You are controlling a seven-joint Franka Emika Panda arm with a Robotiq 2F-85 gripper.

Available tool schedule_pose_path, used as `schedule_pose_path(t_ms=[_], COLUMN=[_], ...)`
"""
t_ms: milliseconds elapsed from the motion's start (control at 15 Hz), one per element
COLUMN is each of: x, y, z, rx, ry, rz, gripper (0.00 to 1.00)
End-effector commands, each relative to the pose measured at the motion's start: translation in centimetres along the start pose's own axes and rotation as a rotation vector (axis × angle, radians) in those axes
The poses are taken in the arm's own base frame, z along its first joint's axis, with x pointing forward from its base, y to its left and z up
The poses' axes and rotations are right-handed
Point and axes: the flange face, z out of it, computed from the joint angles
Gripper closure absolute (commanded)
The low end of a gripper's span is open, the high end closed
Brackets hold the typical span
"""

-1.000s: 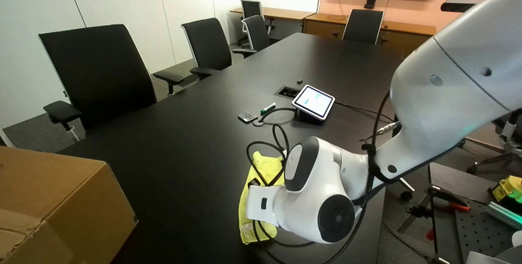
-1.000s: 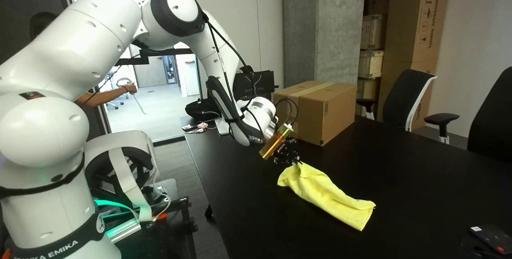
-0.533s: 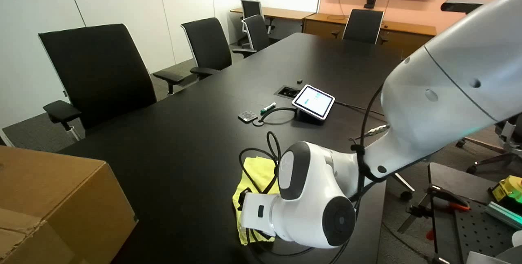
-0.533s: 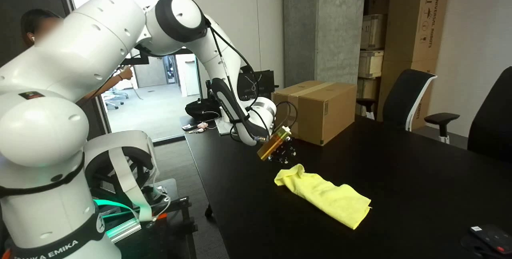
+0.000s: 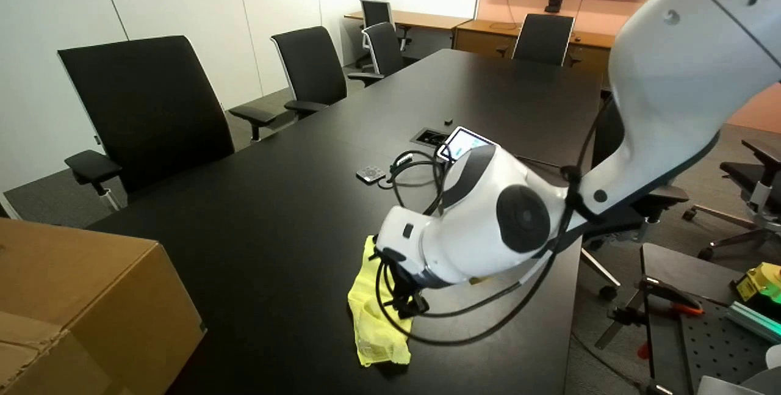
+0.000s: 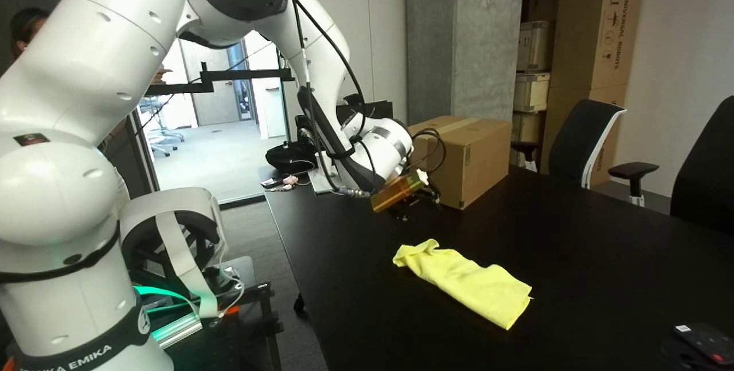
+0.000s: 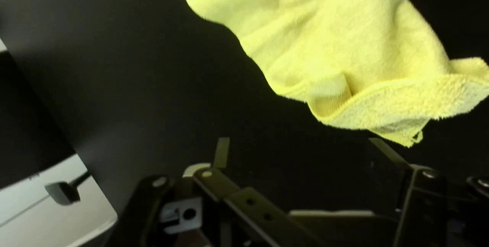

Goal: Fold the towel on the table.

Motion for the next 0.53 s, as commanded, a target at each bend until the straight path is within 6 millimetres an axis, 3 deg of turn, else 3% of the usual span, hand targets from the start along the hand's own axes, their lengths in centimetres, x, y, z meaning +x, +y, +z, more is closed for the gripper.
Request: schedule_pose_path(t_ms=[0,133,467], x=[-6.3,-9.8,-16.4], y=[4.4,6.3,8.1], z=[-4.1,-6.1,-11.9], rx=[0.025,0.025,0.055], ry=[-0.086,-0.141,-0.287], rz=[0.183,0.293,0.566], gripper=[0.0,0.0,0.0])
